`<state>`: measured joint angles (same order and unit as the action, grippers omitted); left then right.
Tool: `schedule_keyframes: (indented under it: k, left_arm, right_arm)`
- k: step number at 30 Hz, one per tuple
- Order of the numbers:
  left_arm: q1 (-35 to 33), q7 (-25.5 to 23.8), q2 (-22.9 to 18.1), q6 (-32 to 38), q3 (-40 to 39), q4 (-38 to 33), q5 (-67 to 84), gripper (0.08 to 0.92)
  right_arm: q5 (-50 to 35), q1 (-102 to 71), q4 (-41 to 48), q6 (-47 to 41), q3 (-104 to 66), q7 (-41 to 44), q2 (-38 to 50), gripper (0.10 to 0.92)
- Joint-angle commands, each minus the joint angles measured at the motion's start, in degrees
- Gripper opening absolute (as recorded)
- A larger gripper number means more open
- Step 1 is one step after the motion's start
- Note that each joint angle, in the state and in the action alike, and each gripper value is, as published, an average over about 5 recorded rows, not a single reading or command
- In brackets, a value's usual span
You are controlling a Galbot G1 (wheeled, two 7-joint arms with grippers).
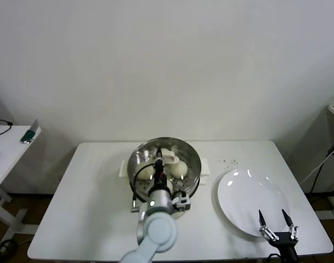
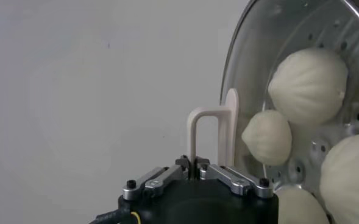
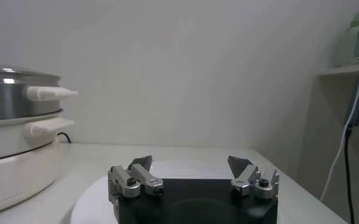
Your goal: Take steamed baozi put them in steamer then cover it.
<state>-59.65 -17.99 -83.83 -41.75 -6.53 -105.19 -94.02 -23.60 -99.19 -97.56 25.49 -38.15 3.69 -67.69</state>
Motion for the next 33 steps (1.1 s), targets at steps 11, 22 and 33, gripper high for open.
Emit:
schedule_keyframes:
  k: [11,22,33]
  left_arm:
    - [-1.87,1.72,2.17,2.84,-0.82,-2.71,3.4,0.28]
    - [-8.02,4.58,9.97,3.19,-0.5,-20.31,22.03,0.591]
    - [-19.24,27.34,9.62,26.29,21.71,-22.42,64.05,0.82]
  right_arm:
    - [0.05,0.35,-0.04,0.22,-0.07,-0.02,-0.62,0.823]
    - [-1.61,0.39,-0.48,-1.83,0.8,-2.2,0.12,0.823]
    - [-1.95,0.23,-2.72,-0.63,0.86,-3.66,0.45,0.823]
